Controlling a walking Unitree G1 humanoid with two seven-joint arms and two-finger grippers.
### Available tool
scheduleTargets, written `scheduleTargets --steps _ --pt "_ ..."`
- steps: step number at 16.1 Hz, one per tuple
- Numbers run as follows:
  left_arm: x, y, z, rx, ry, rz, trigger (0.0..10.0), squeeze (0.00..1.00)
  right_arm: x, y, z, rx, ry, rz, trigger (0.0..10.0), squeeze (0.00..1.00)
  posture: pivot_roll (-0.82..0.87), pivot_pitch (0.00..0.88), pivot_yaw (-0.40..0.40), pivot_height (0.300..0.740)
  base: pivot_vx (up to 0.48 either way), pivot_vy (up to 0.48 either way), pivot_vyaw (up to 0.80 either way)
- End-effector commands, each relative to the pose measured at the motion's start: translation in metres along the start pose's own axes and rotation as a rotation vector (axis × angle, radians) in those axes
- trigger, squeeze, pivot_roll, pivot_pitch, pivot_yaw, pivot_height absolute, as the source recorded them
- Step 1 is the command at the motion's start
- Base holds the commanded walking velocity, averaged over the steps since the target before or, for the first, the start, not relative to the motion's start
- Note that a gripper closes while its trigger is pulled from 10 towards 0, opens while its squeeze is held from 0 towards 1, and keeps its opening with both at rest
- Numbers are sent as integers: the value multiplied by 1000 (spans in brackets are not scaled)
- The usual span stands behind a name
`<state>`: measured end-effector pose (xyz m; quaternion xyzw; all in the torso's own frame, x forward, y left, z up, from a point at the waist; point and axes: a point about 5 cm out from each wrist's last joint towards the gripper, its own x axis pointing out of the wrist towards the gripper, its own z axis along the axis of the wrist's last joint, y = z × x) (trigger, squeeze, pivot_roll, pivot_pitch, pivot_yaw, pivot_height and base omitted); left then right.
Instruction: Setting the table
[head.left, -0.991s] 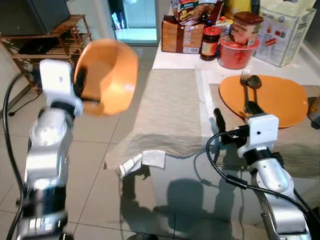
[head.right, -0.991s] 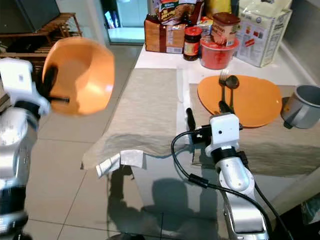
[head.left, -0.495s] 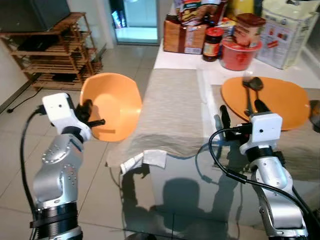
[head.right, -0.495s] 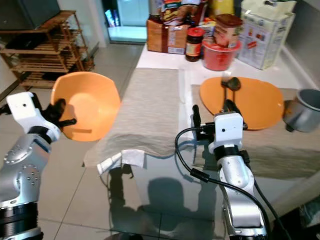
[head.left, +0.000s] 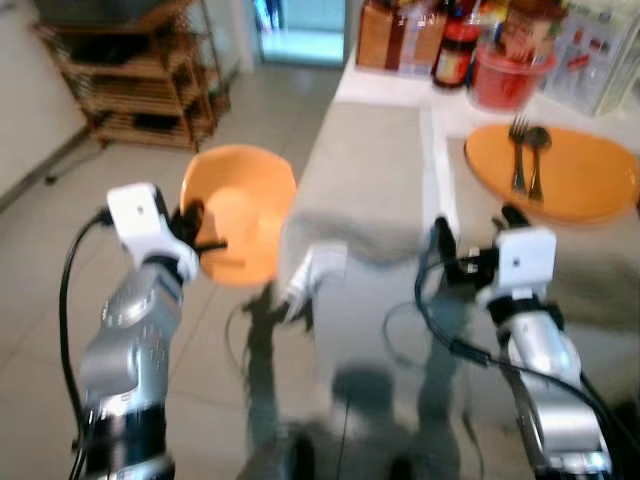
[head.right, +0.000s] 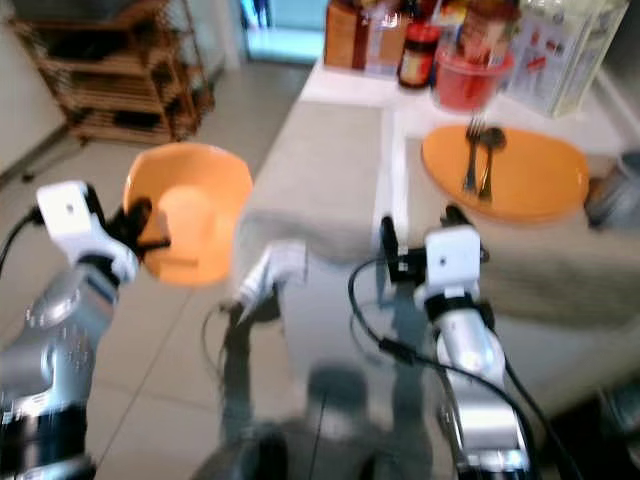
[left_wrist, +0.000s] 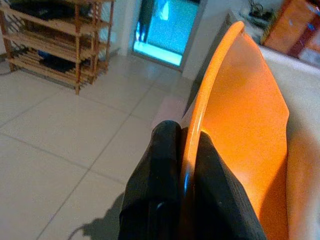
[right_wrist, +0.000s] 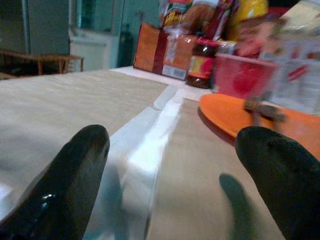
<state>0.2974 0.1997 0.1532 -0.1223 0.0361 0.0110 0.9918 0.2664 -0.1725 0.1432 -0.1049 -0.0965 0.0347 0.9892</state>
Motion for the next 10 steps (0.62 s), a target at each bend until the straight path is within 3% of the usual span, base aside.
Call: scheduleTargets --steps 1,3,10 --pt "2 -12 12 1 -47 -59 0 0 -2 1 -1 11 6 2 10000 0 -99 0 62 740 -480 0 0" --pt "2 -13 12 4 -42 -65 0 0 -2 2 -2 10 8 4 10000 0 -98 0 63 740 -463 0 0" --pt "7 -15 13 23 -48 -89 0 0 -3 1 -3 -1 15 7 10000 0 -106 0 64 740 0 0 0"
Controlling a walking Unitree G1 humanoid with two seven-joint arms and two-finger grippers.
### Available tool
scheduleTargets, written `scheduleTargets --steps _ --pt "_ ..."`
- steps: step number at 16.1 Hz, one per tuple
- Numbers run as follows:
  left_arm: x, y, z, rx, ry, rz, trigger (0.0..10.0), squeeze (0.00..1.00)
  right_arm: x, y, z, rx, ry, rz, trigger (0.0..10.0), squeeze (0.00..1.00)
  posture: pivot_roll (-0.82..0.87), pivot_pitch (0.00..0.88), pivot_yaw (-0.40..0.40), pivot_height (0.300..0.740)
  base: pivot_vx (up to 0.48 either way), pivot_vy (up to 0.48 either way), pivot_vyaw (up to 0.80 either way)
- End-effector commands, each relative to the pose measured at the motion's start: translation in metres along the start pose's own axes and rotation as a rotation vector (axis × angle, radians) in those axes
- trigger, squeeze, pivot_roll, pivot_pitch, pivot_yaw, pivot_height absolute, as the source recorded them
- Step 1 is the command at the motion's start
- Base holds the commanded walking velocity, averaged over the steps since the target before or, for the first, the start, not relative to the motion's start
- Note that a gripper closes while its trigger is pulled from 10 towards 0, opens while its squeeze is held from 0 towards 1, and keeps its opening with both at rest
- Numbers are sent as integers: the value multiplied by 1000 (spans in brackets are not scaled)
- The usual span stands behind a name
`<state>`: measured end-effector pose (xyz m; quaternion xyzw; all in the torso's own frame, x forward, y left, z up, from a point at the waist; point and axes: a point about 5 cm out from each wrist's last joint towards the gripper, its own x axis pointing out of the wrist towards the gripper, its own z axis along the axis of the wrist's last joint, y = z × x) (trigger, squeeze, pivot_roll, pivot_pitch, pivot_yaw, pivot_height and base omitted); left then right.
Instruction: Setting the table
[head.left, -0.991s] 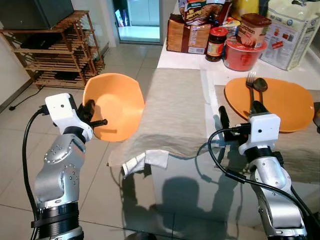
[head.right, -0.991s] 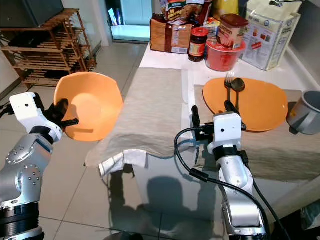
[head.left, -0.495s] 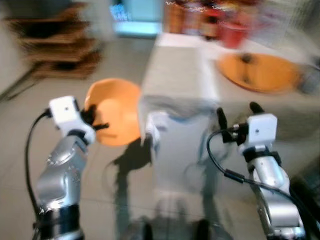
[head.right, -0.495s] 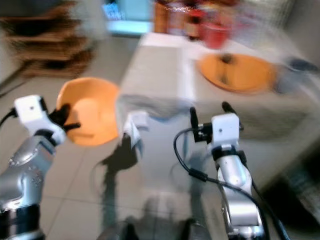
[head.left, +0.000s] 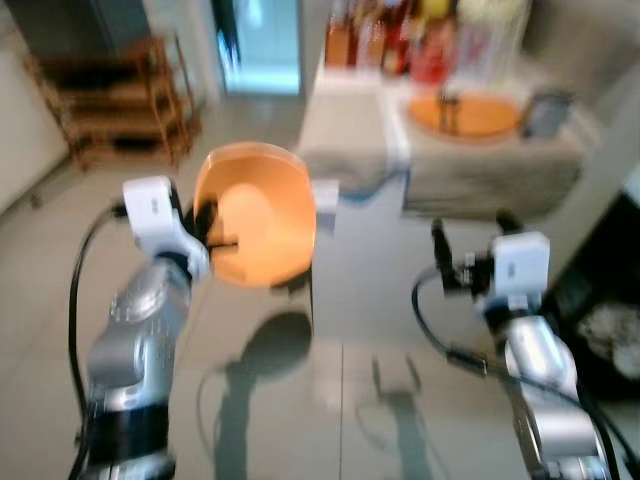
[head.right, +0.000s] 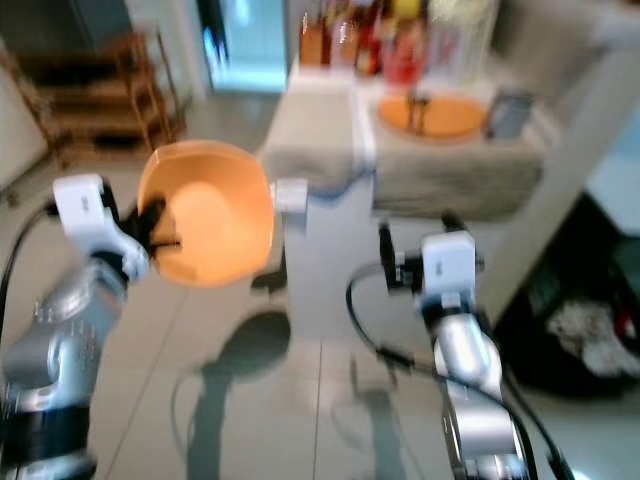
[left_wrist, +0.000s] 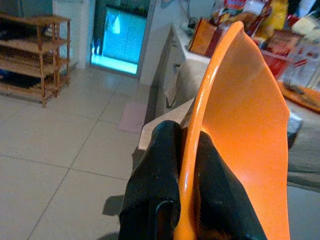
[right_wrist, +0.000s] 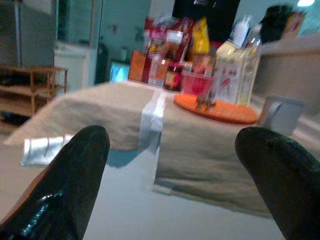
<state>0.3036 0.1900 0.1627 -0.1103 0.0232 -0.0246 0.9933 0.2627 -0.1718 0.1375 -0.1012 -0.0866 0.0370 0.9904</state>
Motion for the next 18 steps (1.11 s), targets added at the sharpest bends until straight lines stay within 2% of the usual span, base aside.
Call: scheduleTargets --steps 1,18 --pt "2 -5 6 7 -32 -22 0 0 2 -2 1 -10 -3 1 10000 0 -109 0 64 740 0 -480 0" --pt "12 -15 -4 23 -19 -24 0 0 1 3 1 -14 -2 22 10000 0 -117 0 71 740 0 -472 0"
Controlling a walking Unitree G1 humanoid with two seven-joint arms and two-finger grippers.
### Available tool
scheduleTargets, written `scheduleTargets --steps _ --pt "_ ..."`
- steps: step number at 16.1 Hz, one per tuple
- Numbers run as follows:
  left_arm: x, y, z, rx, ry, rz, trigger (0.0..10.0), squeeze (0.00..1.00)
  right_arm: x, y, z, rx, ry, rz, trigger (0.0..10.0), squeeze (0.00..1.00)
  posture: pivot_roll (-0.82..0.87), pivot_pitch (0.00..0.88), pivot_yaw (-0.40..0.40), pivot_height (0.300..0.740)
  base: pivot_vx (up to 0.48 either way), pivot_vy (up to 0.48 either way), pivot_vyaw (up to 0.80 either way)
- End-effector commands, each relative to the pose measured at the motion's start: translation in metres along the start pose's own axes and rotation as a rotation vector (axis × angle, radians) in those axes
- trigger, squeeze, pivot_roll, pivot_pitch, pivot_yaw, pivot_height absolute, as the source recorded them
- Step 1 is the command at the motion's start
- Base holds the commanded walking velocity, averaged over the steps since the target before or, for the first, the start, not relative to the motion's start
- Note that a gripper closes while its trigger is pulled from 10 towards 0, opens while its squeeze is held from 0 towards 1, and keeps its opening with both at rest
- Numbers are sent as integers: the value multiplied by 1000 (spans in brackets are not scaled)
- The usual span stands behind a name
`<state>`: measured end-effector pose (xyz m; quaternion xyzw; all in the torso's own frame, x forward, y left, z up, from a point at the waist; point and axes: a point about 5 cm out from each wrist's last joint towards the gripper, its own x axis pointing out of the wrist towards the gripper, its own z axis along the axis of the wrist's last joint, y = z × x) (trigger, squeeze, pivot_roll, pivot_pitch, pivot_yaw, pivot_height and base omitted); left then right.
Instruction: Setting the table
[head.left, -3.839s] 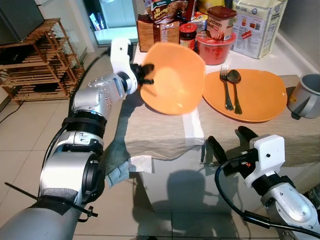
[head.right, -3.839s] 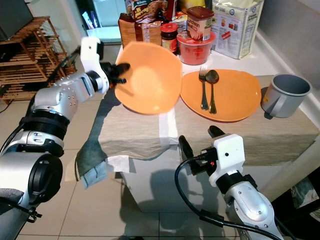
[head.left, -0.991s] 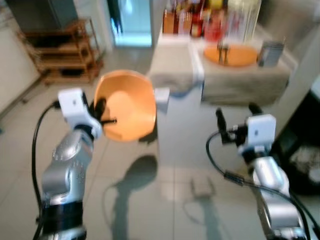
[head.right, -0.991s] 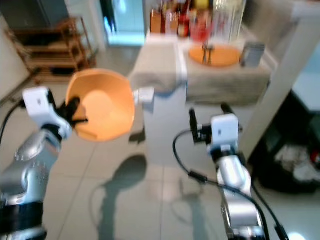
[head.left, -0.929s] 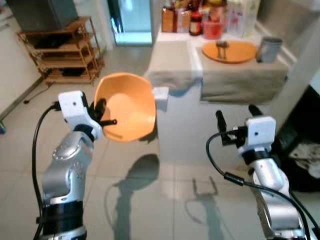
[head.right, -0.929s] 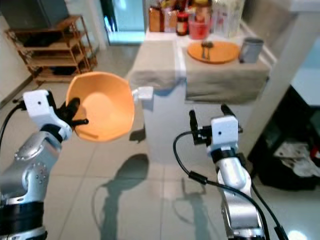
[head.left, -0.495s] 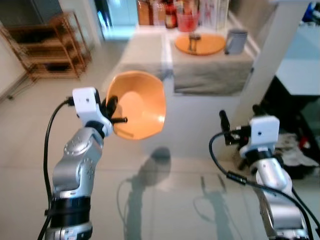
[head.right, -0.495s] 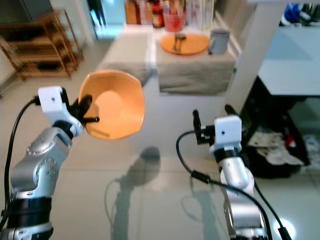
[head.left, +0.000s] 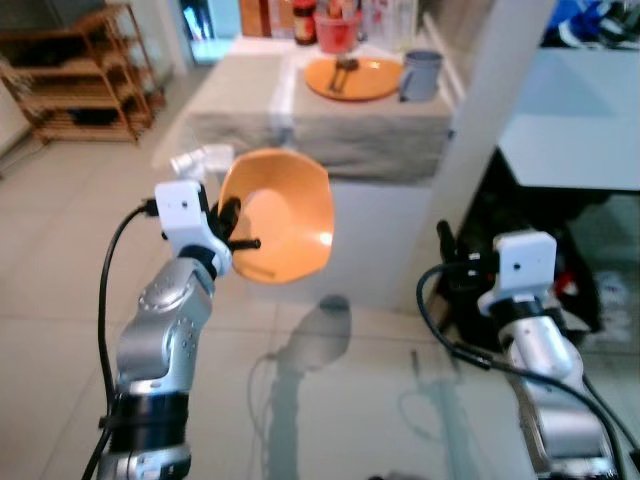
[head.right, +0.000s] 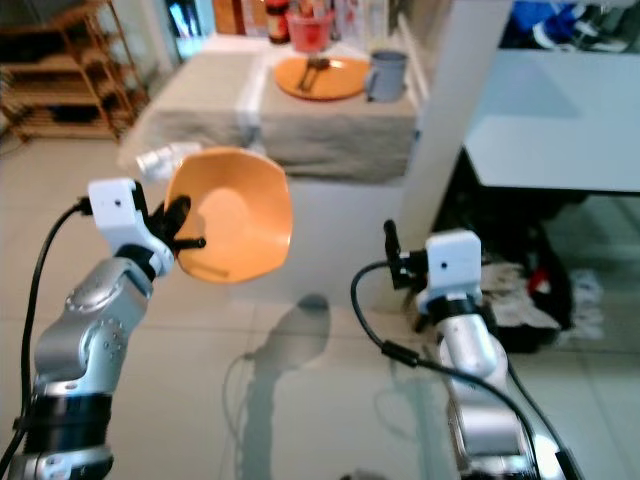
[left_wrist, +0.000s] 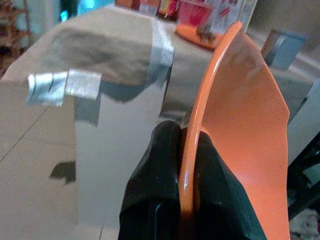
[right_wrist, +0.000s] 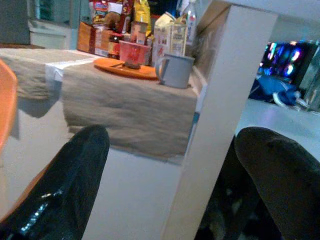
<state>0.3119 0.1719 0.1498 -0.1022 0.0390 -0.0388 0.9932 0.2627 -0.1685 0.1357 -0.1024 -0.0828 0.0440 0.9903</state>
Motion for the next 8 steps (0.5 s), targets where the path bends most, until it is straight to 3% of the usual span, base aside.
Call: scheduleTargets --steps 1,6,8 --pt "2 -2 12 8 -56 -4 0 0 1 -1 3 -14 -9 8 10000 0 -120 0 71 740 0 -465 0" --pt "4 -14 17 46 -92 -76 0 0 -4 -6 4 -17 -20 -24 10000 0 -137 0 90 740 0 -464 0" --pt "-6 0 9 94 -73 -39 0 0 -8 -8 1 -13 -7 -36 10000 0 -136 0 94 740 0 -465 0"
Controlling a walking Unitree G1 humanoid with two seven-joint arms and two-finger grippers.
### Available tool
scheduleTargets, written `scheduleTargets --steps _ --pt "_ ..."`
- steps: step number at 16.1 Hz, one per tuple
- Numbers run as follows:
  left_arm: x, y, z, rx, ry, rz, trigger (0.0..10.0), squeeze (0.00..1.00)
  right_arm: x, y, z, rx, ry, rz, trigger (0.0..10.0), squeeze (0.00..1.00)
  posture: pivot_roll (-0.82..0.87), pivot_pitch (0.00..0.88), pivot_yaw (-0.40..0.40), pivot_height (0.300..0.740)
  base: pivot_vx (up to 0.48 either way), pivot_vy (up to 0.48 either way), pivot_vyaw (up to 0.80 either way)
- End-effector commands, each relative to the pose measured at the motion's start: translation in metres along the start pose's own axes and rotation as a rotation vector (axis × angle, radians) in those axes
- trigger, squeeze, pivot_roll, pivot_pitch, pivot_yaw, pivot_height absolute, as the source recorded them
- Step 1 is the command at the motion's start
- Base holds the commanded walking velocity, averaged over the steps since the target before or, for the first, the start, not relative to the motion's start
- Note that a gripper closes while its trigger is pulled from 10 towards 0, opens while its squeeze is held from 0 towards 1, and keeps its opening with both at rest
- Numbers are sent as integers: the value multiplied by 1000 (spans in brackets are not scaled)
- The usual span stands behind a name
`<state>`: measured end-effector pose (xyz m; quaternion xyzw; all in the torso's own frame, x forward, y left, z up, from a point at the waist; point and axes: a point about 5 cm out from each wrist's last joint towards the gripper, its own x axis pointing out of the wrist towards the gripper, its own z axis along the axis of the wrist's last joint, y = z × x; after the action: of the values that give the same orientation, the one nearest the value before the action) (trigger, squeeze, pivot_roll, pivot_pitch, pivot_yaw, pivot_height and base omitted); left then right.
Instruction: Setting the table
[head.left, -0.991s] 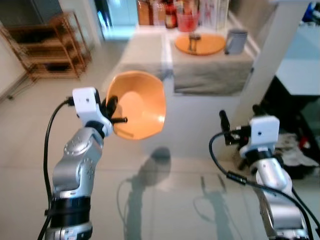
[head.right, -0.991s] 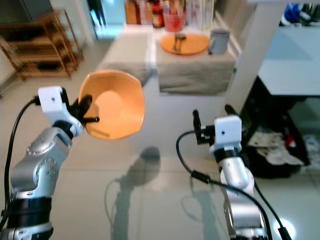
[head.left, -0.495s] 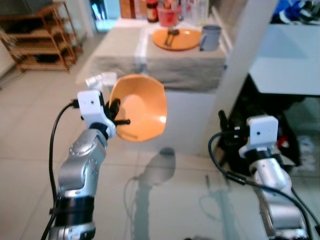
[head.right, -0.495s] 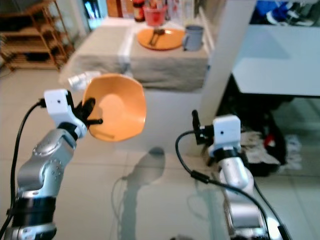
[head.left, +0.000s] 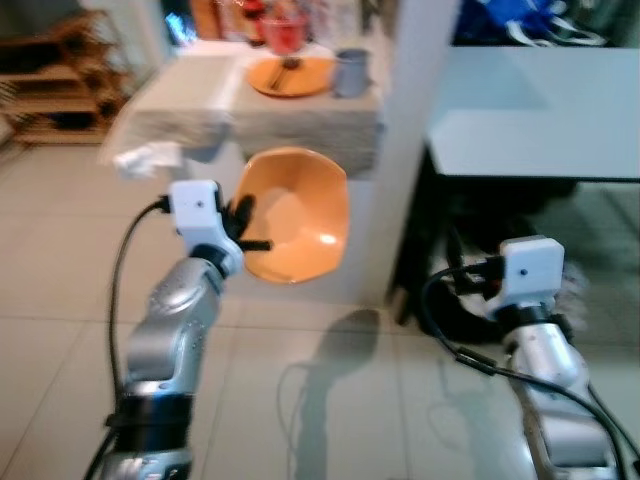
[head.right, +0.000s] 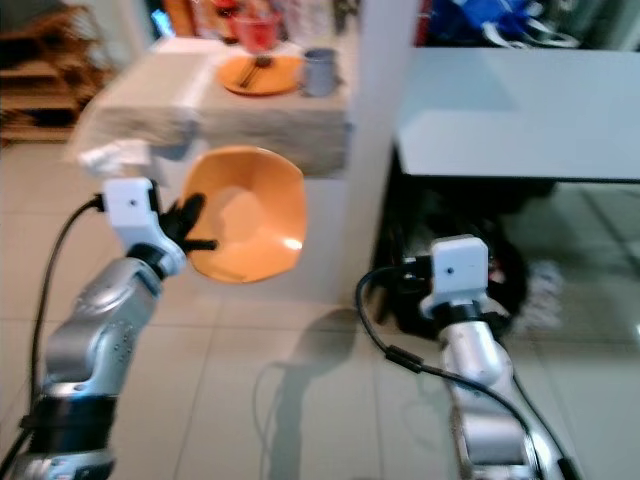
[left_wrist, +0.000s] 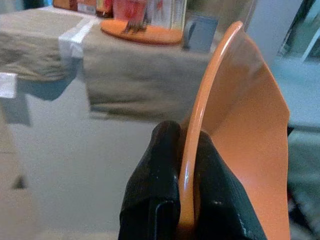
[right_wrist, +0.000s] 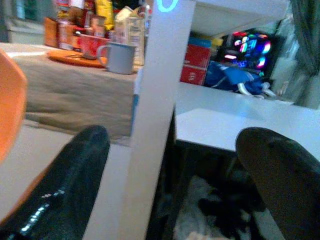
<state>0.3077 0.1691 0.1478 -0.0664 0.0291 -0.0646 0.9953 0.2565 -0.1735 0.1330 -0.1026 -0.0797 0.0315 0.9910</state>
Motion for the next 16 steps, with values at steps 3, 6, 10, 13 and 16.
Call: scheduleTargets --steps 3,6,10,13,16 --pt "-30 28 -11 159 -10 78 0 0 -11 -7 -8 -24 21 -12 10000 0 -125 0 93 740 0 -465 0" --pt "-52 44 -34 155 71 135 0 0 -16 -11 -19 -40 56 -9 10000 0 -106 0 87 740 0 -465 0" --pt "-60 36 -41 136 72 129 0 0 -16 -8 -20 -41 58 2 10000 0 -100 0 74 740 0 -461 0" --pt "-54 22 -32 129 25 91 0 0 -12 -6 -19 -41 52 20 10000 0 -102 0 67 740 129 0 0" --pt "-51 15 -28 124 10 83 0 0 -11 -4 -19 -39 50 27 10000 0 -104 0 62 740 0 0 0"
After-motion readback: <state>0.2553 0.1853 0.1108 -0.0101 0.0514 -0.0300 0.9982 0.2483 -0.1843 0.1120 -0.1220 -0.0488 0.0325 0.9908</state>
